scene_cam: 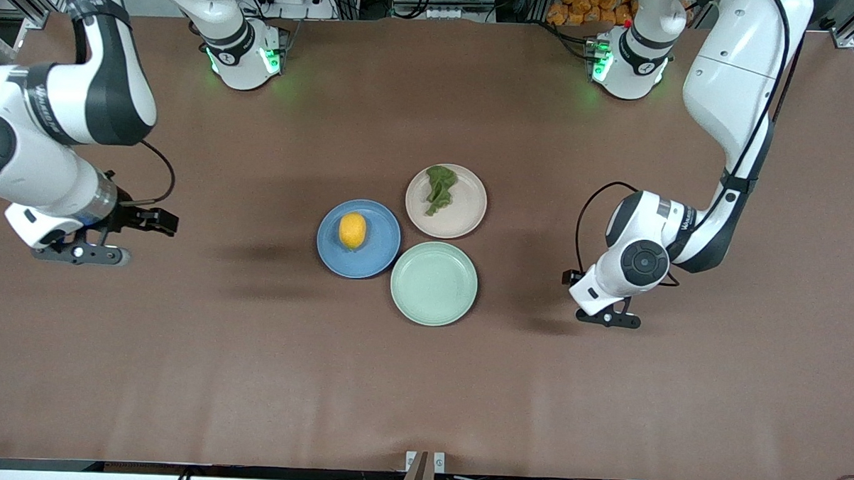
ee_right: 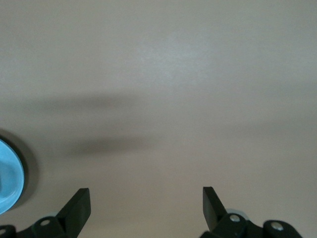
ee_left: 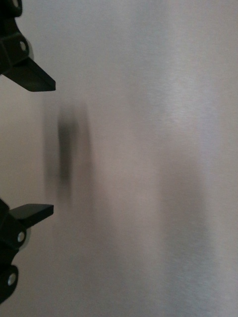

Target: Place lemon and lettuce in plates

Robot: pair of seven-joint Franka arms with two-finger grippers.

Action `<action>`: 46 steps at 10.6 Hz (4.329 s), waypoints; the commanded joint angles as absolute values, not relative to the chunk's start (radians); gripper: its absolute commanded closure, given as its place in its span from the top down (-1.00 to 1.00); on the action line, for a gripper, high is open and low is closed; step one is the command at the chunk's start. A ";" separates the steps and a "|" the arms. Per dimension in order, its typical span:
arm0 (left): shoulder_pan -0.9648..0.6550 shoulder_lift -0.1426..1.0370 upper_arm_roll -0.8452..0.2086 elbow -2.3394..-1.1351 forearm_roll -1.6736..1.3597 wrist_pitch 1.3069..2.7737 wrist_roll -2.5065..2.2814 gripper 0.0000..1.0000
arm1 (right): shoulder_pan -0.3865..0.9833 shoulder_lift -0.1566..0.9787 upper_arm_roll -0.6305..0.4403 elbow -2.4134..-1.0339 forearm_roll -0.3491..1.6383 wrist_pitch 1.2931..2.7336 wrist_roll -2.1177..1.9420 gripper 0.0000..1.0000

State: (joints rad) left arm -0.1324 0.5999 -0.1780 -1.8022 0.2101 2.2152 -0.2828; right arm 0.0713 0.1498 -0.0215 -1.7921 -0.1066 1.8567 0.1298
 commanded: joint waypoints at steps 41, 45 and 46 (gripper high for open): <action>-0.080 0.009 -0.100 -1.513 -0.037 1.598 -0.035 1.00 | 0.092 0.058 -0.086 -1.483 0.025 1.466 0.114 1.00; -0.078 0.008 -0.100 -1.514 -0.035 1.598 -0.038 1.00 | 0.092 0.058 -0.084 -1.483 0.025 1.468 0.114 1.00; -0.078 0.008 -0.100 -1.514 -0.035 1.598 -0.038 1.00 | 0.092 0.057 -0.084 -1.485 0.025 1.468 0.114 1.00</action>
State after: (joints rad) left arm -0.0825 0.0140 -0.0999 -1.5240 -0.0241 1.6154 -0.0591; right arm 0.0888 0.0611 -0.0797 -1.4954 0.0254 1.4808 0.1236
